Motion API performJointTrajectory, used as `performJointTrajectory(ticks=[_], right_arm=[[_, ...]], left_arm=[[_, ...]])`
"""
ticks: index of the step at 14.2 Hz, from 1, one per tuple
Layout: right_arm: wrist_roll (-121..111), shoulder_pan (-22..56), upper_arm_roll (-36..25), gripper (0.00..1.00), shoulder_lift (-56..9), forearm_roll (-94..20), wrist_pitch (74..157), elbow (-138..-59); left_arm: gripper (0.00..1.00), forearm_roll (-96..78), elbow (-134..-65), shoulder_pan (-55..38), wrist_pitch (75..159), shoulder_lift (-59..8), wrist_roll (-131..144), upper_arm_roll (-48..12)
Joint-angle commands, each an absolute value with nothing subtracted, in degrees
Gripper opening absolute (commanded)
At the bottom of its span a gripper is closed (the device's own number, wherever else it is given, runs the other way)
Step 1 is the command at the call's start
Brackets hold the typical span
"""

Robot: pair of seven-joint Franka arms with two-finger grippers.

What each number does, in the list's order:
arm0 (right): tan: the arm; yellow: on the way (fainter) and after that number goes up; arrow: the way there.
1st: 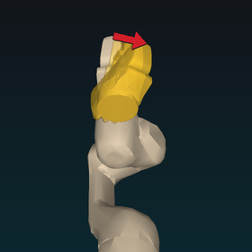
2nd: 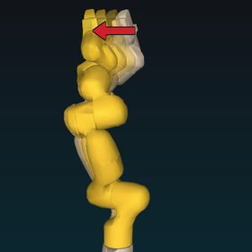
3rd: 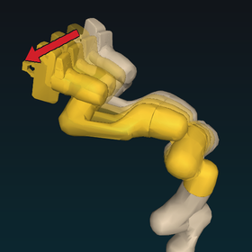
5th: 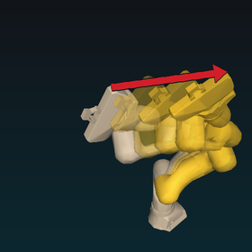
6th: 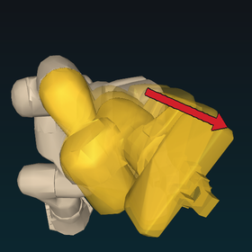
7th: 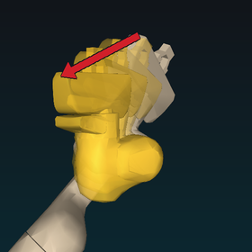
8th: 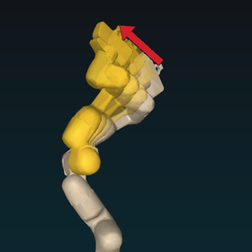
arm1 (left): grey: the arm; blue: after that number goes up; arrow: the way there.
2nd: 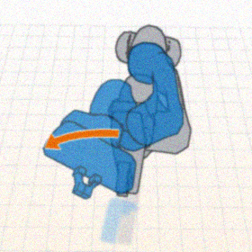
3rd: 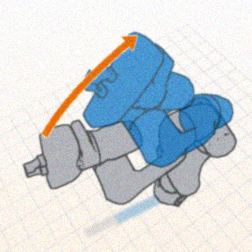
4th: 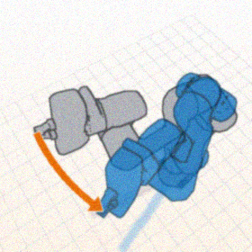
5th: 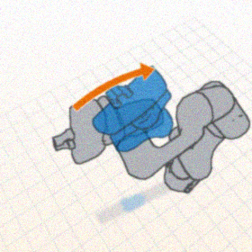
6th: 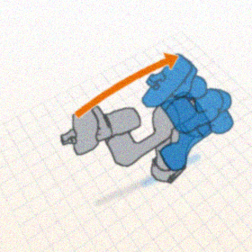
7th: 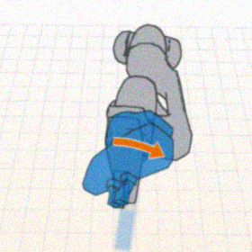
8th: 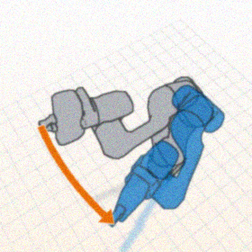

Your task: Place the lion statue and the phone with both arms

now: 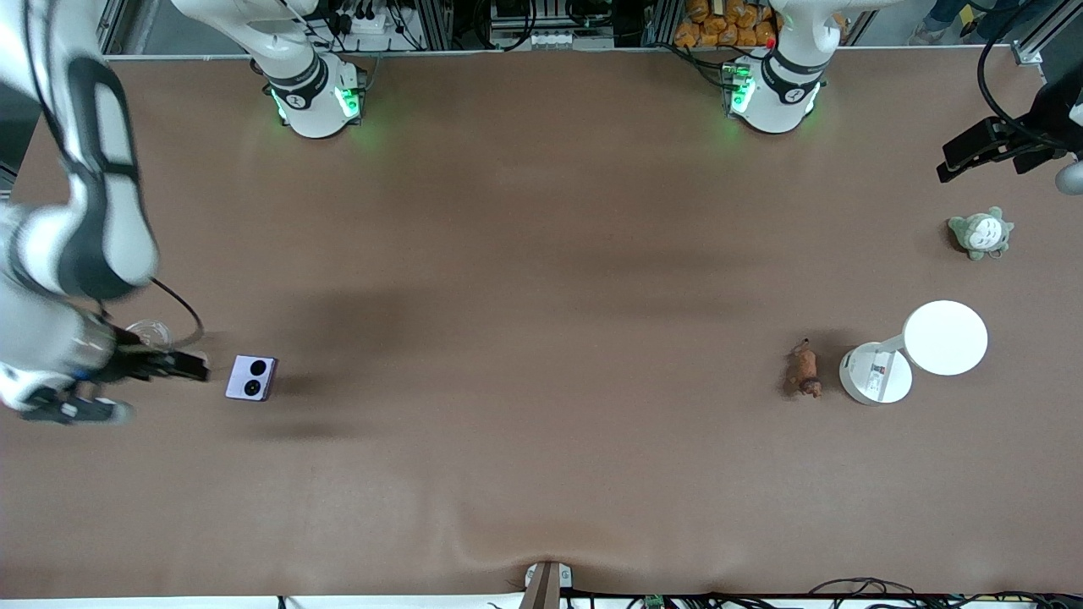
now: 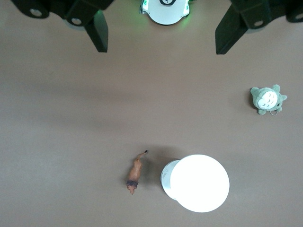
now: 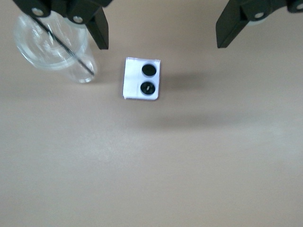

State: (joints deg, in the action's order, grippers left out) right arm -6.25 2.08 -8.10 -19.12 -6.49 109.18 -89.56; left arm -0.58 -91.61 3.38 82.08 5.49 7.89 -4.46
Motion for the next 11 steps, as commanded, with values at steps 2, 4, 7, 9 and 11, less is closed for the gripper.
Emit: performJointTrajectory(ticks=[2, 4, 7, 9, 11], right_arm=[[-6.24, 1.49, -7.38, 1.0, -6.1, -5.19, 97.68, -92.02], [-3.97, 2.28, -6.77, 1.0, -0.29, -4.05, 91.79, -92.63], [-1.58, -1.38, -3.09, 1.0, 4.64, -3.78, 84.03, -92.55], [-1.93, -2.72, -1.94, 1.0, 4.92, -3.52, 83.15, -92.03], [-1.76, -1.85, -1.32, 1.0, 4.75, -0.98, 82.79, -90.63]], left_arm=[[1.0, -1.23, -91.76, 3.6, 81.83, 5.27, 7.38, -4.83], [1.0, -0.53, -91.76, 3.34, 81.21, 5.19, 7.56, -5.18], [1.0, 0.17, -91.93, 3.34, 81.3, 4.92, 8.17, -5.71], [1.0, 2.01, -91.93, 3.34, 81.74, 4.92, 8.79, -7.02], [1.0, 2.99, -91.23, 3.34, 81.74, 4.49, 8.7, -7.29]])
